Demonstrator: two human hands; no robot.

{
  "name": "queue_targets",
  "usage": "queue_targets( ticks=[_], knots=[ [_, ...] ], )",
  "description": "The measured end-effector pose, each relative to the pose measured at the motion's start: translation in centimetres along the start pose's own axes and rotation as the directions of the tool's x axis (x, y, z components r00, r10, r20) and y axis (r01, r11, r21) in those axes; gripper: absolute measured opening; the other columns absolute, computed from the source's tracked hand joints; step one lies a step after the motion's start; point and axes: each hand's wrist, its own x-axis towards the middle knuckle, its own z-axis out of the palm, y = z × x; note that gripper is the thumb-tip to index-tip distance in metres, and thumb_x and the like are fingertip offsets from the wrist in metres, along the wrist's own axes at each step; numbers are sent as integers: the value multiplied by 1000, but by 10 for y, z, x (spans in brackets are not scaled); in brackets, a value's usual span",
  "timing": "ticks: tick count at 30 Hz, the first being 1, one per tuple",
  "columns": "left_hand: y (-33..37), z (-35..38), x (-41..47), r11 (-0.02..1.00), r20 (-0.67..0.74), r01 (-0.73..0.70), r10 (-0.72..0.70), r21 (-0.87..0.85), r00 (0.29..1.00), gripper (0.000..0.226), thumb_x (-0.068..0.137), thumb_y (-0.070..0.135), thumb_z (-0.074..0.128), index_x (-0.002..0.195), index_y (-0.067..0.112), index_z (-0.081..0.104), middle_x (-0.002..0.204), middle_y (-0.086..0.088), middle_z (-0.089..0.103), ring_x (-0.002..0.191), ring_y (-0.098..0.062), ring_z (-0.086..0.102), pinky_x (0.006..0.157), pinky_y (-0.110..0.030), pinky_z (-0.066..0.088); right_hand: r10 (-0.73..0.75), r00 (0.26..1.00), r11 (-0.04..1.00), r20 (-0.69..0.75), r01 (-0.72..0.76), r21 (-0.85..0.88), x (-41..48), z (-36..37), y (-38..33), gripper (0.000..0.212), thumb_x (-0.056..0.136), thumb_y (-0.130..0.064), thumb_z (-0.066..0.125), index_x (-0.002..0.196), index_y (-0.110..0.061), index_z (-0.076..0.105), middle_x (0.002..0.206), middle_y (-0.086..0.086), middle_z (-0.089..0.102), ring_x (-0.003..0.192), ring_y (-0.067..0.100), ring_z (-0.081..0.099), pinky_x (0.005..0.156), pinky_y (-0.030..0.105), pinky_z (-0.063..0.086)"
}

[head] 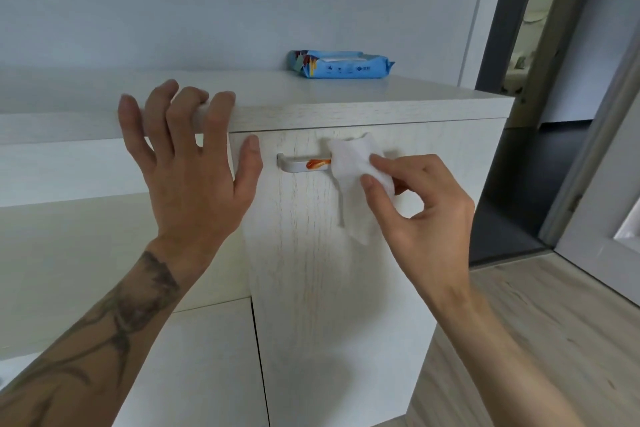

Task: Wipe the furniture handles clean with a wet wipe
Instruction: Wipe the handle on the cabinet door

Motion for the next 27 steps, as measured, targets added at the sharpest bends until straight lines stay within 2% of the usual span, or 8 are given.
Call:
queue_targets(
  ticks=[3, 6, 10, 12, 15, 18, 24, 27],
  knots=[
    [0, 2, 1, 1000, -9, 2, -2, -4, 1000, 41, 107, 38, 50, 136, 11, 54, 130, -23, 57, 141, -39, 39, 131, -50, 2, -20, 999, 1000, -48, 19, -8, 6, 2, 2, 17, 91, -19, 85, 107, -13, 83, 98, 1, 72, 86, 5, 63, 82, 10, 48],
    [-1, 5, 0, 1000, -12, -11, 11, -4, 1000, 41, 106, 39, 48, 136, 11, 53, 131, -21, 54, 141, -39, 39, 131, -50, 3, -34, 999, 999, -13, 34, 14, 14, 4, 6, 16, 94, -16, 83, 109, -13, 82, 102, -1, 74, 94, 0, 64, 85, 12, 48],
    [-3, 8, 1, 1000, -24, -22, 22, -4, 999, 41, 106, 40, 48, 136, 12, 52, 132, -18, 50, 141, -39, 38, 132, -48, 1, -13, 998, 993, 66, 5, 115, 17, 7, 9, 22, 95, -16, 80, 115, -24, 79, 107, 1, 71, 105, 14, 63, 89, 27, 52],
    [-3, 9, 1, 1000, -30, -27, 26, -7, 999, 42, 105, 41, 47, 136, 13, 52, 133, -15, 45, 141, -38, 37, 132, -46, -1, -11, 997, 991, 77, 0, 137, 19, 6, 12, 21, 94, -19, 79, 112, -30, 78, 109, -3, 69, 111, 16, 59, 93, 26, 49],
    [-4, 10, 2, 1000, -36, -29, 29, -6, 999, 42, 105, 41, 47, 136, 13, 51, 133, -13, 43, 141, -38, 38, 132, -45, -2, -82, 993, 991, 86, 72, 114, 23, 8, 11, 16, 94, -20, 78, 109, -26, 81, 112, -9, 73, 118, 18, 56, 100, 20, 43],
    [-4, 11, 1, 999, -30, -34, 34, 11, 999, 42, 105, 41, 49, 136, 12, 52, 132, -15, 45, 141, -39, 39, 132, -47, -1, -181, 976, 981, 119, 171, 95, 27, 13, 10, 14, 95, -23, 77, 108, -23, 83, 111, -11, 76, 117, 23, 57, 102, 27, 42],
    [-4, 11, 0, 999, -25, -32, 32, 27, 999, 43, 105, 41, 49, 136, 12, 52, 132, -16, 45, 141, -39, 39, 131, -50, 2, -127, 987, 982, 96, 111, 155, 28, 9, 23, 12, 95, -22, 80, 105, -26, 82, 110, -14, 77, 117, 20, 55, 102, 30, 43],
    [-4, 12, 0, 999, -33, -41, 42, 27, 999, 42, 105, 41, 48, 136, 13, 51, 132, -15, 44, 140, -39, 39, 131, -49, 2, -149, 981, 975, 124, 124, 186, 29, 18, 16, 11, 95, -27, 79, 105, -32, 81, 109, -18, 76, 118, 18, 54, 102, 34, 42]
  ],
)
